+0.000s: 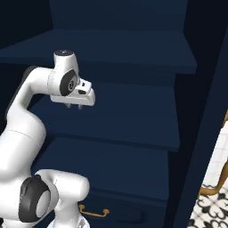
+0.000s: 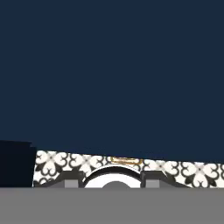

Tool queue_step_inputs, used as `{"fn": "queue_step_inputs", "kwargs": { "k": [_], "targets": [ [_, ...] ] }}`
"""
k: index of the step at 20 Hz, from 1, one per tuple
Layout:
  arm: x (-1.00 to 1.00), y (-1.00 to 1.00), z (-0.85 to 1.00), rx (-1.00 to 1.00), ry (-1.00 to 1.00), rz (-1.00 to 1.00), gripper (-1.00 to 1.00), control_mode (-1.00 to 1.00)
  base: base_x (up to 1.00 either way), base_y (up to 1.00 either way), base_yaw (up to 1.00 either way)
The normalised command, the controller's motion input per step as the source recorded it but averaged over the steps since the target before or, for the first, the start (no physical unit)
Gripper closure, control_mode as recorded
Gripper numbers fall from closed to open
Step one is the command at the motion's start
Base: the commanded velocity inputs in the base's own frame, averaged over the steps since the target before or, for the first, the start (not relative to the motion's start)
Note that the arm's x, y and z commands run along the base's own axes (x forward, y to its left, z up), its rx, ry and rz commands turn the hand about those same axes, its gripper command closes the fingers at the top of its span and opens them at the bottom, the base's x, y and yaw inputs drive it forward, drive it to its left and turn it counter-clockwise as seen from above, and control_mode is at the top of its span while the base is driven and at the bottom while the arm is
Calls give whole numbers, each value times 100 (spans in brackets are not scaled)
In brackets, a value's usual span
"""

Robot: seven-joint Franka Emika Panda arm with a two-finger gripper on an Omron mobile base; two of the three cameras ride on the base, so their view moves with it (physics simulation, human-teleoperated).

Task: Pick up the bowls on the counter and stack them on top of one another in the open cabinet. Place the smaller bowl on top of the larger bowl.

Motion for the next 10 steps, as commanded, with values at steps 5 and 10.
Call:
{"fn": "queue_step_inputs", "kwargs": {
  "k": [5, 10],
  "targets": [
    [-47, -24, 0, 0, -18, 0, -100, -100, 0, 0, 0],
    [-30, -23, -1, 0, -6, 0, -100, -100, 0, 0, 0]
  ]
}}
